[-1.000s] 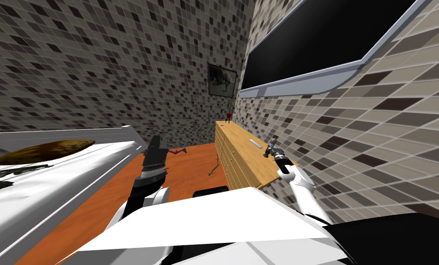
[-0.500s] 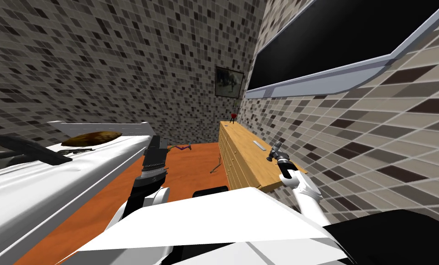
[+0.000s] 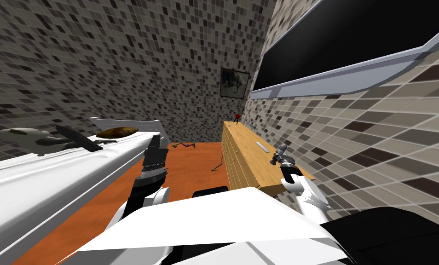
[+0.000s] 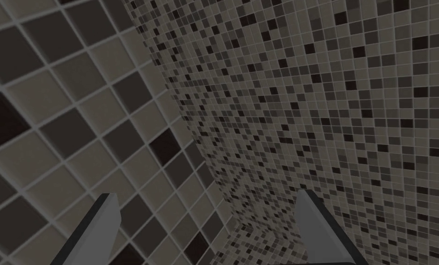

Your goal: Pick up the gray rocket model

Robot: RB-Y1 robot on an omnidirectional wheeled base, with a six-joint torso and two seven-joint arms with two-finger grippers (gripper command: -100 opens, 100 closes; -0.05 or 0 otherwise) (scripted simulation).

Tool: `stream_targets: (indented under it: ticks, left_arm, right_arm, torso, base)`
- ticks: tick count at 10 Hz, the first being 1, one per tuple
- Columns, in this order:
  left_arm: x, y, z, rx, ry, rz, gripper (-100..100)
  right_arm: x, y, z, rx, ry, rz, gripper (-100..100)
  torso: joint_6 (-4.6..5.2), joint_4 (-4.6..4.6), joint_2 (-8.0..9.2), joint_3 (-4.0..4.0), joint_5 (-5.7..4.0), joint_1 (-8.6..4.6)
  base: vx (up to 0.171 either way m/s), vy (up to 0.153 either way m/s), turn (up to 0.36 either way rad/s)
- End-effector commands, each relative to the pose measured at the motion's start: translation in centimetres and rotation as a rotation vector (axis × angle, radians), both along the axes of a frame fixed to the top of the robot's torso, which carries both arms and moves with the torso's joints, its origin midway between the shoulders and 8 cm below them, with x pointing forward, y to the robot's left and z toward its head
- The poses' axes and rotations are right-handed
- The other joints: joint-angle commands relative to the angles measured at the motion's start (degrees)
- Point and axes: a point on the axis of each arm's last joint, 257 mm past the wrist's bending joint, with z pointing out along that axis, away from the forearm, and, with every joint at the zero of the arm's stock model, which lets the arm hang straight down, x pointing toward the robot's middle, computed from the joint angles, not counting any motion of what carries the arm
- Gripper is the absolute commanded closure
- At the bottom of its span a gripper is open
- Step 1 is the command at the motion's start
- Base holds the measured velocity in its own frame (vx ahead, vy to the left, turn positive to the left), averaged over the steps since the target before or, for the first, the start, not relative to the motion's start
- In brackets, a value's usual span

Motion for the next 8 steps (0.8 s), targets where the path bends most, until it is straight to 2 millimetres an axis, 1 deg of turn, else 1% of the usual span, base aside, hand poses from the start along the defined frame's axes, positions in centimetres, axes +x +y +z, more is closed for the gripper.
stream_targets:
  ticks: [1, 3, 4, 5, 6, 7, 8]
  left_arm:
    - [0.0, 0.0, 0.0, 0.0, 0.0, 0.0, 0]
    - [0.0, 0.0, 0.0, 0.0, 0.0, 0.0, 0]
    - [0.0, 0.0, 0.0, 0.0, 0.0, 0.0, 0]
    - [0.0, 0.0, 0.0, 0.0, 0.0, 0.0, 0]
    - [0.0, 0.0, 0.0, 0.0, 0.0, 0.0, 0]
    - [0.0, 0.0, 0.0, 0.0, 0.0, 0.0, 0]
    - [0.0, 0.0, 0.0, 0.0, 0.0, 0.0, 0]
  right_arm:
    - [-1.5, -0.2, 0.0, 0.001, 0.009, -0.04, 100]
    - [-0.9, 0.3, 1.8, -0.019, -0.017, -0.03, 100]
    - [-4.1, -0.3, 0.6, -0.002, 0.008, -0.101, 100]
    - [-3.7, -0.1, 1.8, -0.016, -0.01, -0.102, 100]
    - [-3.5, 0.1, 2.4, -0.023, -0.019, -0.095, 100]
    - [-3.4, 0.0, 1.9, -0.017, -0.012, -0.095, 100]
    - [-3.4, 0.0, 2.0, -0.019, -0.013, -0.097, 0]
  torso:
    - [0.0, 0.0, 0.0, 0.0, 0.0, 0.0]
    - [0.18, -0.01, -0.06, -0.03, 0.02, 0.05]
    - [0.16, -0.03, -0.2, -0.1, 0.06, 0.16]
    - [0.02, -0.03, -0.01, -0.02, -0.03, 0.12]
    - [0.1, 0.02, 0.04, 0.04, 0.05, 0.05]
    - [0.14, 0.01, -0.11, -0.03, 0.06, 0.06]
    - [0.12, -0.03, -0.23, -0.12, 0.03, 0.11]
  base:
    - [-0.104, -0.054, 0.222]
    - [-0.027, -0.016, -0.026]
    - [-0.093, -0.018, 0.336]
    - [-0.113, -0.042, 0.223]
    - [-0.036, -0.039, 0.013]
    - [-0.005, -0.016, -0.007]
    - [0.0, 0.0, 0.0]
